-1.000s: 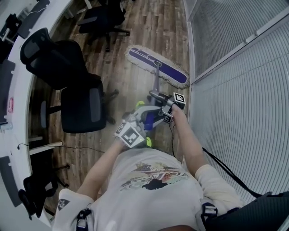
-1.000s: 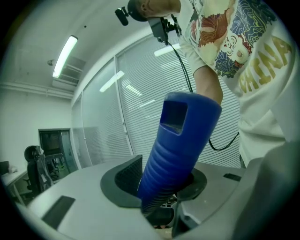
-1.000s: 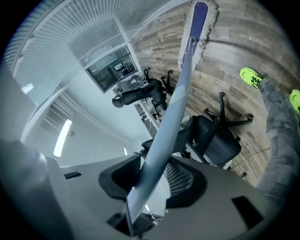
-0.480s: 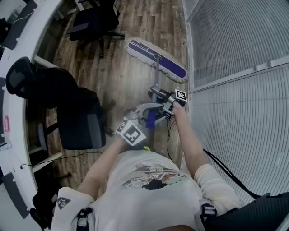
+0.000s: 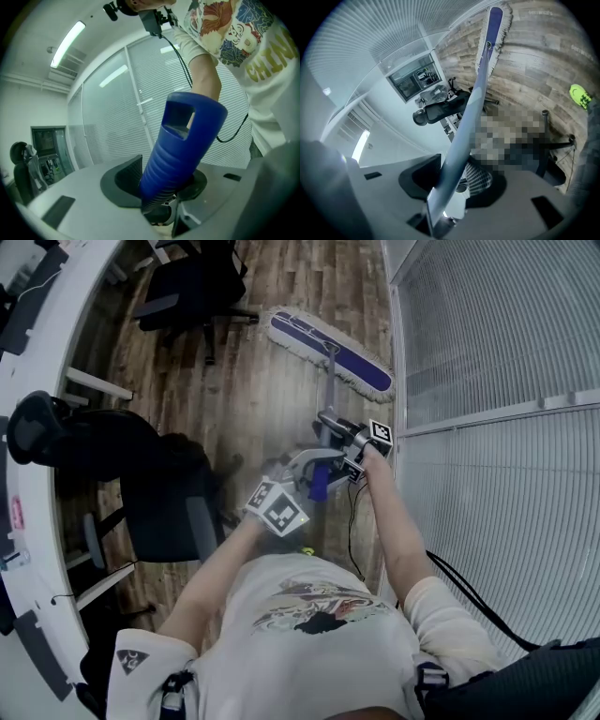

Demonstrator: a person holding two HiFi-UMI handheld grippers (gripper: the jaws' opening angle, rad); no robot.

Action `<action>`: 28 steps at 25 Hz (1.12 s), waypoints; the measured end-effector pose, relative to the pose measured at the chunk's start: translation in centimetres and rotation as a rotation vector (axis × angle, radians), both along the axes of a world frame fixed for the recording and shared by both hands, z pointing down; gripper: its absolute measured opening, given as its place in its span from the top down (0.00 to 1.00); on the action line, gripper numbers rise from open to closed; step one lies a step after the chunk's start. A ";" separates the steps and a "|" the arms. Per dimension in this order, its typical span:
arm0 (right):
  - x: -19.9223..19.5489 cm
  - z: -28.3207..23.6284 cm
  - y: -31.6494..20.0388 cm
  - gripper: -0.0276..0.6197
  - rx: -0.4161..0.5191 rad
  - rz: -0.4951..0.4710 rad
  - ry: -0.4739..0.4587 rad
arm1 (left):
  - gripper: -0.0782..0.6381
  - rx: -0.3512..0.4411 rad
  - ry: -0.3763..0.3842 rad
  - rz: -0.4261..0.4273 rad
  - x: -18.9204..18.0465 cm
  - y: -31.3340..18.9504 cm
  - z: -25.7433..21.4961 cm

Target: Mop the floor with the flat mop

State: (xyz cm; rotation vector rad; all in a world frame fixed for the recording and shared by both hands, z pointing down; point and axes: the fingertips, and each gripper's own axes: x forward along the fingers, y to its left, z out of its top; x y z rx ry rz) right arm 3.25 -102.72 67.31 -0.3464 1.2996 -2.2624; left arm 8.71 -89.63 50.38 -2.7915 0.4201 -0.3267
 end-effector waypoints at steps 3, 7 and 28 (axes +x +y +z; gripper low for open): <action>-0.2 0.6 1.8 0.73 -0.016 0.025 0.003 | 0.72 -0.003 -0.039 0.000 -0.2 2.0 1.1; -0.2 0.9 4.2 0.74 -0.019 0.035 0.004 | 0.72 -0.015 -0.055 -0.020 -0.3 4.4 1.5; 1.2 -3.4 17.3 0.71 0.013 0.033 -0.085 | 0.72 -0.039 -0.026 -0.028 1.9 16.5 -2.9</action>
